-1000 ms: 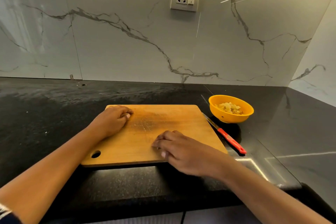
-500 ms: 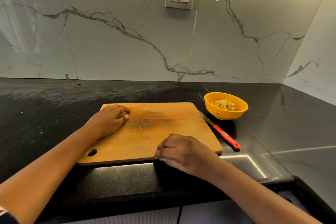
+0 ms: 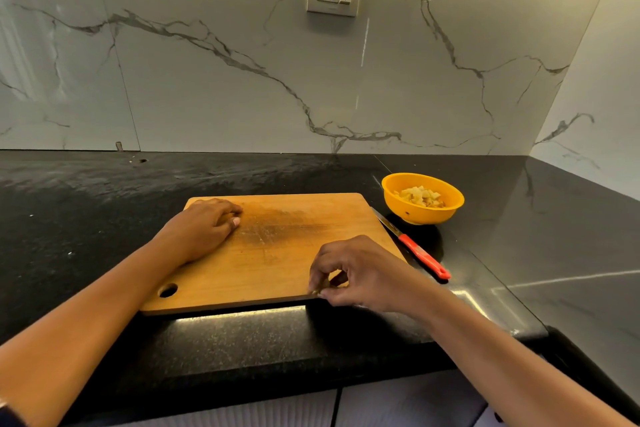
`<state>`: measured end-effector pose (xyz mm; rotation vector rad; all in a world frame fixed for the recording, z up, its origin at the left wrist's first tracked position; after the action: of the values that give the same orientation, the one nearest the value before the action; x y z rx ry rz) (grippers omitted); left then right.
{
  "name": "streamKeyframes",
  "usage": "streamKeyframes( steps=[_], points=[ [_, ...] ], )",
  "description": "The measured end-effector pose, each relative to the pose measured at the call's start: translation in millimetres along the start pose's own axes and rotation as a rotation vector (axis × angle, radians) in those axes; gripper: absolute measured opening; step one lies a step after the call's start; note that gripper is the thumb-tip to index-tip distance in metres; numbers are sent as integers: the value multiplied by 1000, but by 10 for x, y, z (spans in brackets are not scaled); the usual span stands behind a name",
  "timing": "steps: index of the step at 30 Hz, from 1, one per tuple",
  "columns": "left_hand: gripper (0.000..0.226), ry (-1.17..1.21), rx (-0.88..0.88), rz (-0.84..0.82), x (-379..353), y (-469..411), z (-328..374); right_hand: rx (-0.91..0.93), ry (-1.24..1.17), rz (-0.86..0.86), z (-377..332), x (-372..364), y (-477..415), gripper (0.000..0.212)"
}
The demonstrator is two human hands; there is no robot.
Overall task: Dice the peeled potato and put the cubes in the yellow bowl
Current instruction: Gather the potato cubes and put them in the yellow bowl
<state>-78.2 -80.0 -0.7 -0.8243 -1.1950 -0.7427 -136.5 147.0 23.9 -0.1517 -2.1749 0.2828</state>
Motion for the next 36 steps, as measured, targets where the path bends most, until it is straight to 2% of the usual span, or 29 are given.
streamKeyframes(
  steps=[5,9,12,15,18,23,30,34,36],
  points=[
    [41,0,-2,2,11,4,18,-270,-301,45,304,154,7,16],
    [42,-7,-22,5,4,-13,111,-416,-696,259,568,467,53,17],
    [44,-17,-69,6,-19,-46,237,-483,-774,437,710,905,107,16],
    [43,-6,-94,-10,-59,-108,308,-523,-736,601,904,1491,208,15],
    [44,-11,-109,-33,-109,-175,343,-610,-606,692,1174,1923,342,19],
    [42,24,-107,-20,-116,-227,351,-755,-389,622,1458,2093,360,15],
    [39,37,-104,-8,-105,-197,363,-711,-304,694,1465,2165,329,26],
    [38,41,-100,-2,-58,-237,414,-600,-55,704,1422,2192,331,17],
    [37,61,-101,1,-28,-276,475,-572,-10,723,1427,2208,360,15]
  ],
)
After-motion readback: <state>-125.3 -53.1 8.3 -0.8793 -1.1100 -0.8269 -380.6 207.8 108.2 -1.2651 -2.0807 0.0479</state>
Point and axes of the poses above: each hand's wrist, its own y-axis away from the middle knuckle, its own x-axis out of the back of the hand, z = x × y, the point moved 8 cm from there along -y, towards the middle knuckle, and after that the axes turned 8 degrees about -y, right-handed, at the moved point
